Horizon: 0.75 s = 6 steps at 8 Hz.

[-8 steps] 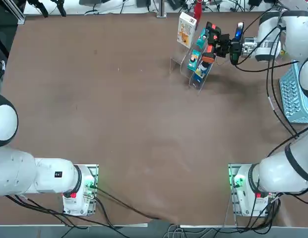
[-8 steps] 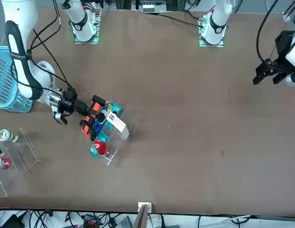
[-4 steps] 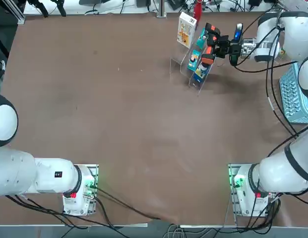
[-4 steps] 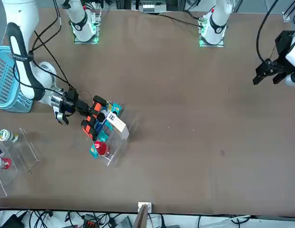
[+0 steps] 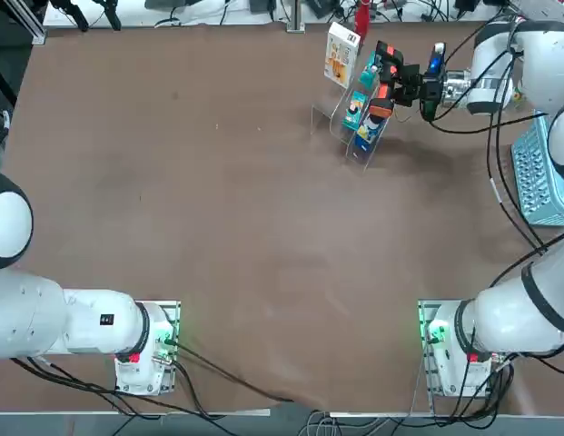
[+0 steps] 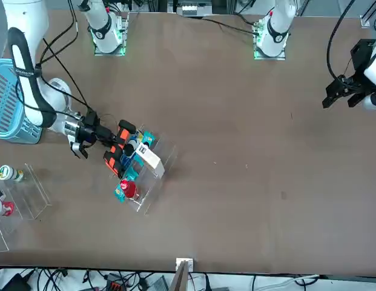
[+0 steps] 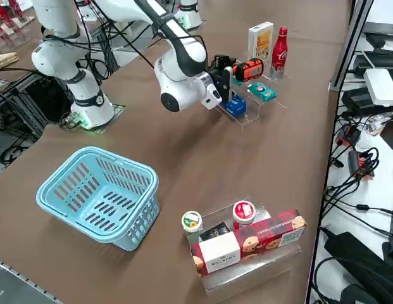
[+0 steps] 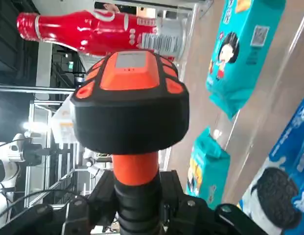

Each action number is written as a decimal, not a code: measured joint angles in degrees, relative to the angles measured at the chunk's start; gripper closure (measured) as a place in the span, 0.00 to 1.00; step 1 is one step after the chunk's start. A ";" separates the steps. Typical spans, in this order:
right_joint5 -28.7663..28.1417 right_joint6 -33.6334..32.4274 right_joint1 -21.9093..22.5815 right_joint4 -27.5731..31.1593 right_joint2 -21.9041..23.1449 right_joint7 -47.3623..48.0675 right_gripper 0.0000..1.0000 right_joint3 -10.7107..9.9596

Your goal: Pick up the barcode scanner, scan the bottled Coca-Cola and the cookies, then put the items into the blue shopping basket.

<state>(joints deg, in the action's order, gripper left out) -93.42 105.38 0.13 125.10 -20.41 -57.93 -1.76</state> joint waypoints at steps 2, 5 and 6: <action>0.00 0.43 0.07 4.23 2.80 -1.87 0.56 0.02; -1.31 2.33 0.27 11.29 6.13 -6.82 0.56 0.11; -2.95 2.34 0.57 12.82 6.13 -8.47 0.56 0.17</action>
<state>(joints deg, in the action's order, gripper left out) -96.37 107.72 0.70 137.92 -14.28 -66.40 -1.58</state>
